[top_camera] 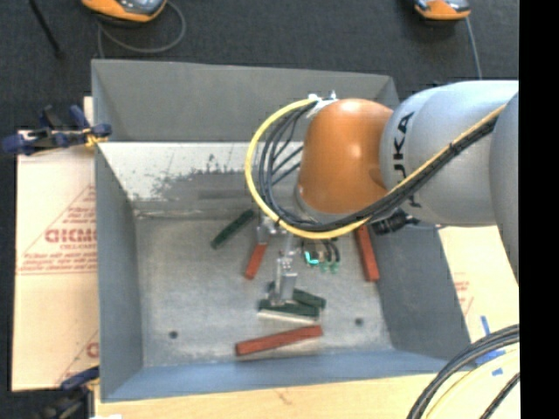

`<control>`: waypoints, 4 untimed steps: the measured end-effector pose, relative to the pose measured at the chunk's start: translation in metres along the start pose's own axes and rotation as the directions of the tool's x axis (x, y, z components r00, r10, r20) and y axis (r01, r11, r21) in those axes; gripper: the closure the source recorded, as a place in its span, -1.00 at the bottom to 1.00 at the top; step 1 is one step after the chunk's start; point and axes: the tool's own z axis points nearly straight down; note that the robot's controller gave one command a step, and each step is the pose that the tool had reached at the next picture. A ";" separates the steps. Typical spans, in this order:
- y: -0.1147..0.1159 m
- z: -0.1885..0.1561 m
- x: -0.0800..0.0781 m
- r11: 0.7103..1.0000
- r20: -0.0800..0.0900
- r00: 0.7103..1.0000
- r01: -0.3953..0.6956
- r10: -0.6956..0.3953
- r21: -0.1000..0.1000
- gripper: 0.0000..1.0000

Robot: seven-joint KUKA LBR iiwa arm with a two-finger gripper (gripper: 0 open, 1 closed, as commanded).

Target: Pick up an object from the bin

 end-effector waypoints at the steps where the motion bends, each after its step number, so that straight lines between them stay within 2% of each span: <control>1: 0.013 0.093 -0.055 0.988 0.018 0.988 0.152 -0.152 0.003 -1.00; 2: -0.040 0.008 -0.045 0.995 0.017 0.995 0.102 -0.102 0.004 -1.00; 3: -0.006 0.084 -0.095 0.979 0.009 0.979 0.203 -0.203 0.003 -1.00; 4: -0.007 0.080 -0.095 0.980 0.012 0.980 0.198 -0.198 0.001 1.00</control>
Offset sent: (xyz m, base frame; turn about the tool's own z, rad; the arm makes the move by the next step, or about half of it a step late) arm 0.0505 0.0141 -0.0940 -0.1537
